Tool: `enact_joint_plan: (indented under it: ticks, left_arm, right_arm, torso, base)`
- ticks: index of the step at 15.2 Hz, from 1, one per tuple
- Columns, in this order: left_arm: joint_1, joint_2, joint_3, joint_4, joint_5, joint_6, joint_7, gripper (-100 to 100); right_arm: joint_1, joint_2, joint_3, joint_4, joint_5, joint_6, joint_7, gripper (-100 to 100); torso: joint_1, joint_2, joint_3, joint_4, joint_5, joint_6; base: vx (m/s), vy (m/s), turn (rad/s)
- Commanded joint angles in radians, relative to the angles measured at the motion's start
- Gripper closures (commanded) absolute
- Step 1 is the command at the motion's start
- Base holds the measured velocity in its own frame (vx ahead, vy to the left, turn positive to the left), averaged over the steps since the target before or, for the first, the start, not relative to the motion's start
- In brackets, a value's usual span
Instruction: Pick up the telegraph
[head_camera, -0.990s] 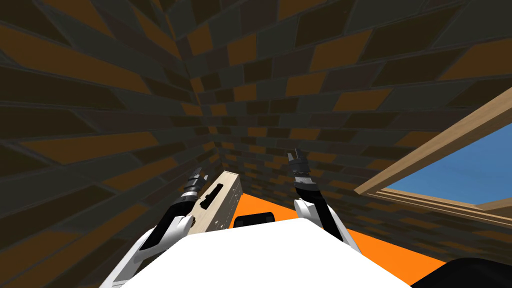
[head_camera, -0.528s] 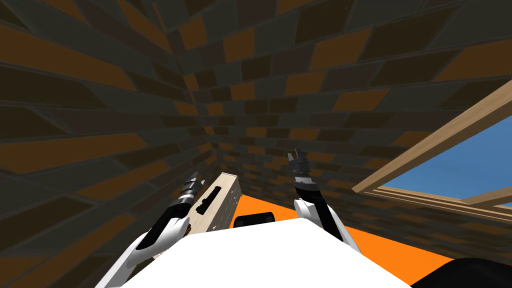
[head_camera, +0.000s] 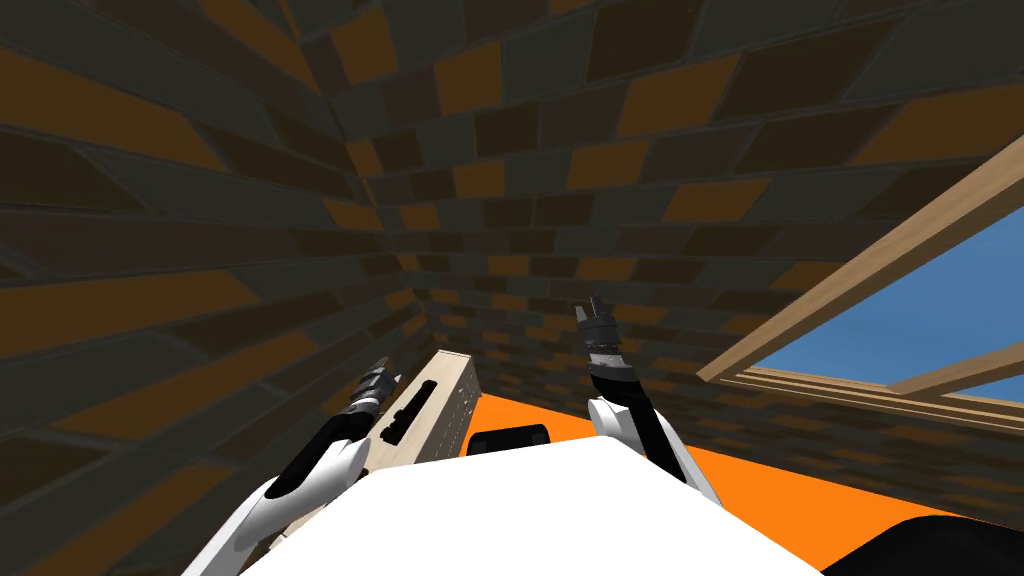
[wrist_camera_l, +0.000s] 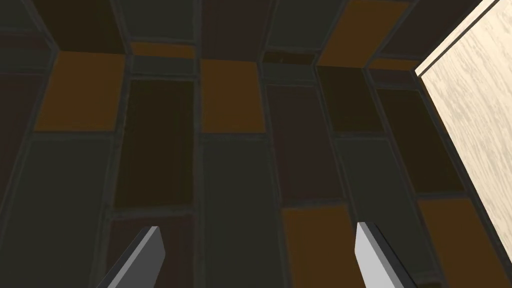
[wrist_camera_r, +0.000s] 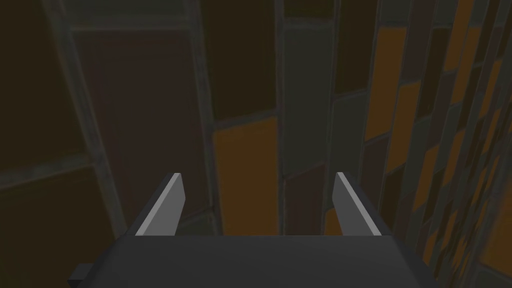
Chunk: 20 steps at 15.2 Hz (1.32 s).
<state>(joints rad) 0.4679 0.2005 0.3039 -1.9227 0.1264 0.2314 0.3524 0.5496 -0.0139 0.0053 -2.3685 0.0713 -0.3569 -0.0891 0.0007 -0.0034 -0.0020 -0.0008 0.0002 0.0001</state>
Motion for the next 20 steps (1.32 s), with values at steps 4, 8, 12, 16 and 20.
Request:
enact_joint_plan:
  ticks: [4,8,12,16,20]
  left_arm:
    - [-0.010,0.004,0.032,0.032,0.021,0.092,0.020,-100]
    - [-0.018,0.002,0.076,0.077,0.049,0.194,0.046,-100]
    - [-0.022,0.000,0.099,0.100,0.063,0.260,0.059,-100]
    - [-0.030,-0.005,0.142,0.144,0.090,0.343,0.085,-100]
    - [-0.034,-0.008,0.163,0.165,0.104,0.421,0.097,-100]
  right_arm:
    - [0.000,0.000,0.000,0.000,0.000,0.000,0.000,0]
    - [0.000,0.000,0.000,0.000,0.000,0.000,0.000,0]
    - [0.000,0.000,0.000,0.000,0.000,0.000,0.000,0]
    - [0.000,0.000,0.000,0.000,0.000,0.000,0.000,0]
    - [0.000,0.000,0.000,0.000,0.000,0.000,0.000,0]
  torso:
    - [0.000,0.000,0.000,0.000,0.000,0.000]
    - [0.000,-0.001,0.000,0.000,0.000,0.000]
    - [0.000,0.000,0.000,0.000,0.000,0.000]
    - [0.000,0.000,0.000,0.000,0.000,0.000]
    - [-0.001,0.000,0.000,0.000,0.000,0.000]
  base:
    - [0.039,0.007,-0.058]
    - [0.050,0.013,-0.100]
    - [0.041,0.013,-0.052]
    - [0.038,0.012,-0.070]
    - [0.039,0.010,-0.074]
